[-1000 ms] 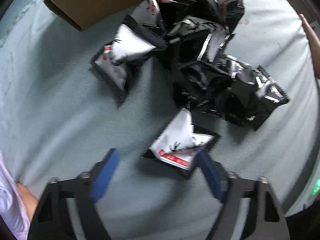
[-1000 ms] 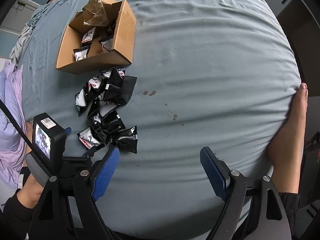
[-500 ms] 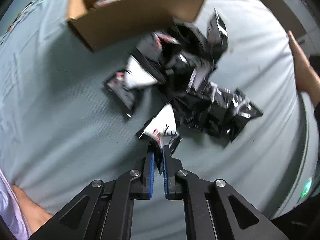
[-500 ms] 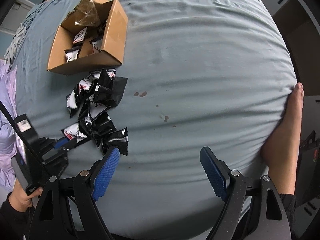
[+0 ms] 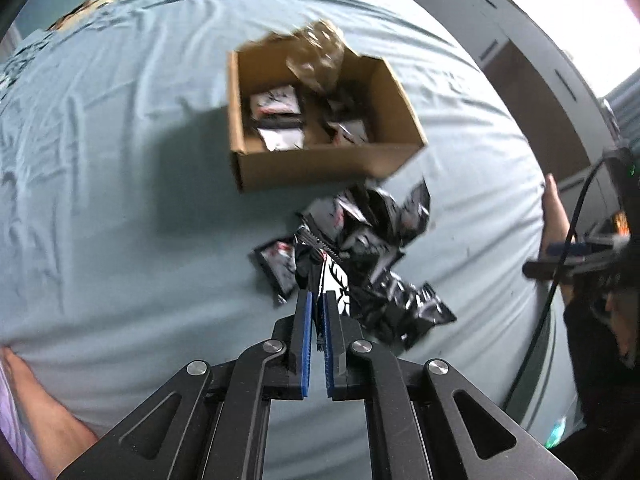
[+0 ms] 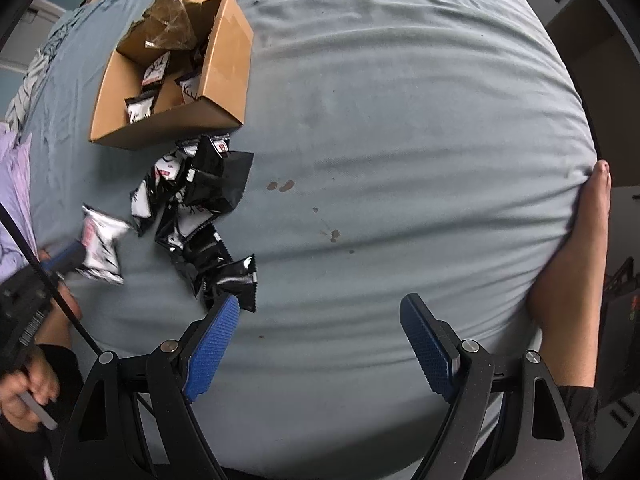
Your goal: Organize snacks
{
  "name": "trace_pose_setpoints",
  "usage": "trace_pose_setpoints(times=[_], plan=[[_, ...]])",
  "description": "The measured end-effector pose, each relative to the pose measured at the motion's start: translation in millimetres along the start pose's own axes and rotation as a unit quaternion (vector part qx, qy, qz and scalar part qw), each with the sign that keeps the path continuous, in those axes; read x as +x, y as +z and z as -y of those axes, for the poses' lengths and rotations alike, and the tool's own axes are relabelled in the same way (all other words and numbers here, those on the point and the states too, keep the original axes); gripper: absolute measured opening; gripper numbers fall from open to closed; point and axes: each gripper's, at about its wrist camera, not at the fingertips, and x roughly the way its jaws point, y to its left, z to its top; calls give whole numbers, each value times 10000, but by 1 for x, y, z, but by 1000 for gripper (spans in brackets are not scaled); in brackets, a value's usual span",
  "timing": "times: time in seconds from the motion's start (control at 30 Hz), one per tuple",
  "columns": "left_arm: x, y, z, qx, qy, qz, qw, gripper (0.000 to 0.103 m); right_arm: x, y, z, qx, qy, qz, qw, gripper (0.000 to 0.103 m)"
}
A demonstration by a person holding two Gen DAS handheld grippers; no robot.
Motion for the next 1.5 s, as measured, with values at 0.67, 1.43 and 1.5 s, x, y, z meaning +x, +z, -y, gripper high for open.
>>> trace_pose_setpoints(times=[0.67, 1.43, 1.5], plan=[[-17, 17, -53, -648, 468, 585, 9951, 4, 50, 6, -51, -980, -117, 12, 9951, 82], [13, 15, -69, -792, 588, 223, 9949, 4, 158, -6, -119, -2444, -524, -575, 9665, 43], [12, 14, -67, -737, 636, 231, 9950, 4, 154, -7, -117, -2559, -607, -559, 9632, 30]])
